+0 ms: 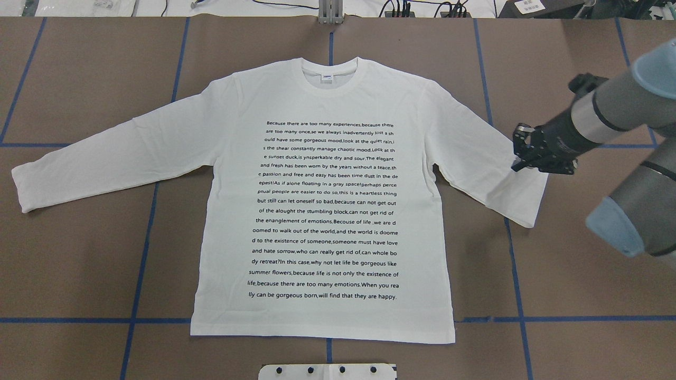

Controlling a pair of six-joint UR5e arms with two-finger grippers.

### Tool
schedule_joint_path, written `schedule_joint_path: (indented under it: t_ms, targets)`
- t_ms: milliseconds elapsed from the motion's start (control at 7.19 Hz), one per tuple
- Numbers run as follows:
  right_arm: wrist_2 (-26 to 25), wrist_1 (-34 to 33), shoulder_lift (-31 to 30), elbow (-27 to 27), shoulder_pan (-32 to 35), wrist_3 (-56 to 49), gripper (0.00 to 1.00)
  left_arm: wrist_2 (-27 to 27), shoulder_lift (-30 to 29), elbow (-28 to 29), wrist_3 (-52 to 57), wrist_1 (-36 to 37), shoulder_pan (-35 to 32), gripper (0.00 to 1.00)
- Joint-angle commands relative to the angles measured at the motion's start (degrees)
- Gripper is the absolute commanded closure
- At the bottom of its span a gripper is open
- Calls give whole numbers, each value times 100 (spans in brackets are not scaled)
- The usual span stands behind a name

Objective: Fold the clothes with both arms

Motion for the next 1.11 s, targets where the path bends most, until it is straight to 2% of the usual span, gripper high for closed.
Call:
schedule_joint_path:
  t_ms: [0, 139, 278, 417, 556, 835, 974]
  targets:
    - [-153, -949, 1945, -798, -128, 612, 100, -228, -15, -46, -16, 0, 3, 1]
    - [-337, -905, 2848, -1621, -215, 807, 100, -229, -33, -46, 10, 0, 3, 1]
    - [-930, -322, 4006, -2969, -495, 1157, 100, -229, -33, -28, 10, -105, 3, 1]
    - [-1311, 972, 4966, -4531, -698, 1691, 100, -229, -42, -28, 10, -123, 3, 1]
    - [-1445, 1681, 5419, -5208, -804, 1783, 100, -229, -42, -37, 10, -123, 3, 1]
    - [-2478, 1819, 5546, -5268, -1513, 1793, 100, -237, -42, -46, -7, -158, 12, 1]
    - [-2562, 1941, 5538, -5285, -1595, 1793, 100, -237, -42, -19, -25, -219, 12, 1]
